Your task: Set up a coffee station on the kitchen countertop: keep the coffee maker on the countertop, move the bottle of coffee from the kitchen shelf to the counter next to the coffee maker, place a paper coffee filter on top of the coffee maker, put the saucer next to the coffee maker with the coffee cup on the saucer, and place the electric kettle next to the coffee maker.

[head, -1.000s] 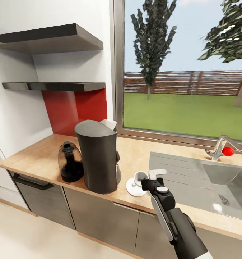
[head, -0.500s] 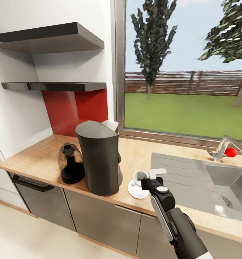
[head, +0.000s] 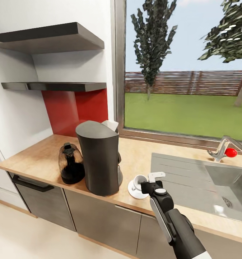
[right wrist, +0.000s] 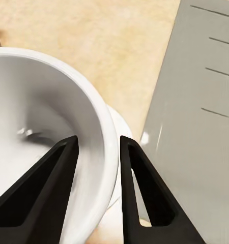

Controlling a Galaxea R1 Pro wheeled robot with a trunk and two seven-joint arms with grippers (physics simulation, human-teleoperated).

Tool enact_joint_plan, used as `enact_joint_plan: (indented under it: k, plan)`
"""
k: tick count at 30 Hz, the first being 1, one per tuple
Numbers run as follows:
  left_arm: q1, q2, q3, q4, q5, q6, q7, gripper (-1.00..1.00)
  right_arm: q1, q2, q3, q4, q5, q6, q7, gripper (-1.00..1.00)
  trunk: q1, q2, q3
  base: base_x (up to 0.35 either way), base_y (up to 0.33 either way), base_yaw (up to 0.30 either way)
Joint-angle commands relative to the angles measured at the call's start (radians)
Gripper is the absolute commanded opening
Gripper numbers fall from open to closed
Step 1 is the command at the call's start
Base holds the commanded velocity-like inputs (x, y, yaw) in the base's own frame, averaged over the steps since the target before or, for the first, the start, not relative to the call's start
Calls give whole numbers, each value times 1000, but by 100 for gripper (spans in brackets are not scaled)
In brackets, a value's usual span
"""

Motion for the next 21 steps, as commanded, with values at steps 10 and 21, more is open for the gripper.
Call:
enact_joint_plan:
  k: [10,21]
  plan:
    - [-2,5,7,-2,-2,-4,2,100,-1,2,2,78,-11,3,-10,-100,0,-2,-2,98,79,0]
    - [-2,1,3,-1,-2,-4,1,100,-1,1,-1,89,-11,3,-10,-100,0,-2,-2,51,-7,0]
